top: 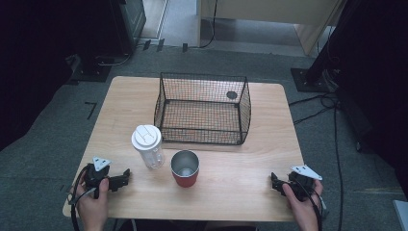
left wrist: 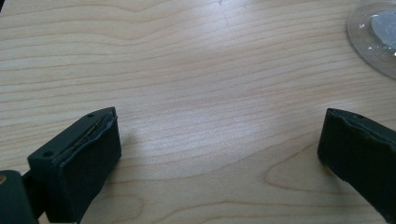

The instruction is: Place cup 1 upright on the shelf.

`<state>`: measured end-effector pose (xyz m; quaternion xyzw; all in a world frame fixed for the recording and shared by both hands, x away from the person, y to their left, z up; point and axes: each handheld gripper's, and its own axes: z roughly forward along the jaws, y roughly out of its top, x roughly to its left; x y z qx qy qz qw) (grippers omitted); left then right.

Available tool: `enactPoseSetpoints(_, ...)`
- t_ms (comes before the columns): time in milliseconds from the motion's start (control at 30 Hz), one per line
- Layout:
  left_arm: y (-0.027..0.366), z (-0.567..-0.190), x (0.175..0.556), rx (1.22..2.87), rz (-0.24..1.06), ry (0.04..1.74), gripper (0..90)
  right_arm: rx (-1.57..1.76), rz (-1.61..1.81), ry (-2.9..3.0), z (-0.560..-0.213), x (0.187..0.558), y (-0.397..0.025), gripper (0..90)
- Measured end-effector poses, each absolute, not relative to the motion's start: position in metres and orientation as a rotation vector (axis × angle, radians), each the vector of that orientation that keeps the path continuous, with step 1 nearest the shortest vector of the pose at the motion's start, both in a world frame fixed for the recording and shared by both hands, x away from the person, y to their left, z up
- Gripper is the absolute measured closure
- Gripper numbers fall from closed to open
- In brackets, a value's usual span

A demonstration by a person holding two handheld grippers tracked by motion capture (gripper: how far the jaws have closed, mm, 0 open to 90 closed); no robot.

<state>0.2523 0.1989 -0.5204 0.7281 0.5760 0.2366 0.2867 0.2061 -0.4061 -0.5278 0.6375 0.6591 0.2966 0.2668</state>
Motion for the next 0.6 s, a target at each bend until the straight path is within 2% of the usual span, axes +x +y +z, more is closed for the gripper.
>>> enactPoseSetpoints(267,0.199,-0.520,0.252,1.943,0.632,1.541,0.0,1.780,0.763,1.730,-0.527,0.202,-0.400,6.2)
enactPoseSetpoints(600,0.199,-0.520,0.252,1.943,0.633,1.541,0.0,1.703,0.821,1.779,-0.502,0.198,-0.378,4.5)
